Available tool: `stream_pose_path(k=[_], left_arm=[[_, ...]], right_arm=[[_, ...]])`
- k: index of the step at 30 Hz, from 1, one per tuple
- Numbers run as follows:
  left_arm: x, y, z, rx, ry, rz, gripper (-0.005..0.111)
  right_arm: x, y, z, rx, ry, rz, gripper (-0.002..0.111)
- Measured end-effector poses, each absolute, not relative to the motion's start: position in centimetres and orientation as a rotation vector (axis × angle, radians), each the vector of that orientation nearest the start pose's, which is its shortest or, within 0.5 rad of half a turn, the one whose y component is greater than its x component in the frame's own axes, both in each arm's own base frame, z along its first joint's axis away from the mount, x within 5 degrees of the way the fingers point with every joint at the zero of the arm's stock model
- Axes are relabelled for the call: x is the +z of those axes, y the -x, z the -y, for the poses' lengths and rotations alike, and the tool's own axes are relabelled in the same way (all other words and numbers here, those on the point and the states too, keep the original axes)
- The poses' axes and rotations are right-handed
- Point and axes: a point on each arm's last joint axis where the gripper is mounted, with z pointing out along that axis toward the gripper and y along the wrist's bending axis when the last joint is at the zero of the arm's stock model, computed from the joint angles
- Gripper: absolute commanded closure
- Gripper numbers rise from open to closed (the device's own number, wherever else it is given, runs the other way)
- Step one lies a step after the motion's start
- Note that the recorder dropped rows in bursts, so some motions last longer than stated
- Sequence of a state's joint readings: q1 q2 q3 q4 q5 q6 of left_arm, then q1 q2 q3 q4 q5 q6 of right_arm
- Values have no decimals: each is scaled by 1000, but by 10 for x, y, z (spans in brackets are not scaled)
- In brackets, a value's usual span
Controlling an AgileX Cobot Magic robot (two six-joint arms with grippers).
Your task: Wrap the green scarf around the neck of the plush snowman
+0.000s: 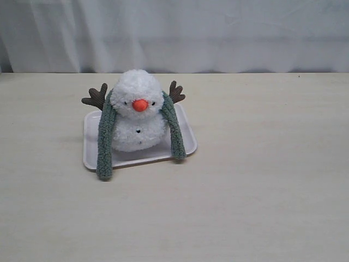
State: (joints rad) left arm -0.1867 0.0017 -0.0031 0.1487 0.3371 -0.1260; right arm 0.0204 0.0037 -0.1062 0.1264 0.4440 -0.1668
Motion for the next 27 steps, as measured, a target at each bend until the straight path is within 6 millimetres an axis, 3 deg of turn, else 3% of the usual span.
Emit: stream_pose_path(k=[7, 27], left_arm=[[184, -54, 6, -78, -148, -1810, 107], [184, -54, 6, -78, -148, -1810, 107]], right_arm=[[180, -52, -5, 25, 99, -1870, 104], [181, -53, -1, -102, 173, -1839, 104]])
